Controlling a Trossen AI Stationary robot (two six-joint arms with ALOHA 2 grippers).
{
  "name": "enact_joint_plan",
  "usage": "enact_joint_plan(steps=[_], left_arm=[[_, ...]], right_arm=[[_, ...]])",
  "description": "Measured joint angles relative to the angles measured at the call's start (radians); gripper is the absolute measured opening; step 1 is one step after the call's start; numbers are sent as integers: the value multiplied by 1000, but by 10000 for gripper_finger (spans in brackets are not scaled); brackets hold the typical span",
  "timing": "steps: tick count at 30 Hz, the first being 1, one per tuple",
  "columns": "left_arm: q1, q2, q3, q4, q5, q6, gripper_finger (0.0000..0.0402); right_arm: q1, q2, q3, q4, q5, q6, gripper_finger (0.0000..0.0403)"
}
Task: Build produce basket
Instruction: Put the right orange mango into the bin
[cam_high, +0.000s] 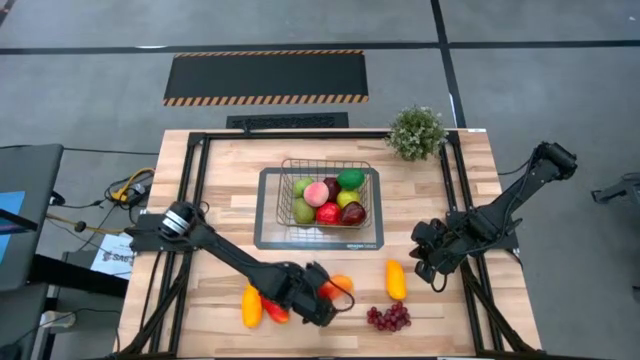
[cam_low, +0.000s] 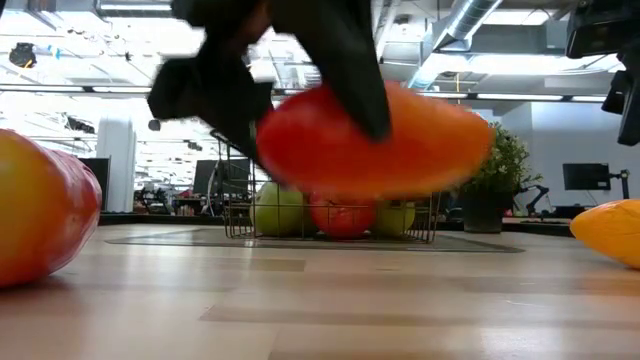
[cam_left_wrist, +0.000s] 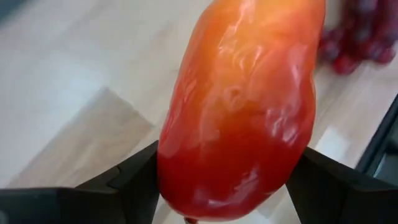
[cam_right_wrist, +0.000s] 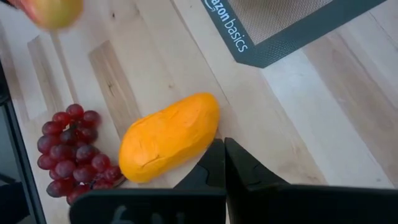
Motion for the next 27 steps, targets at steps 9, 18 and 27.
enact_joint_plan(steps=[9, 18, 27], left_arm=[[105, -171, 0, -211, -214, -256, 267], [328, -230, 0, -363, -223, -250, 267], [455, -234, 0, -545, -253, -307, 269]], right_arm=[[-15, 0, 0, 0, 13, -3, 7], [-44, 0, 0, 4, 13, -3, 7], [-53, 0, 0, 4, 13, 13, 7]])
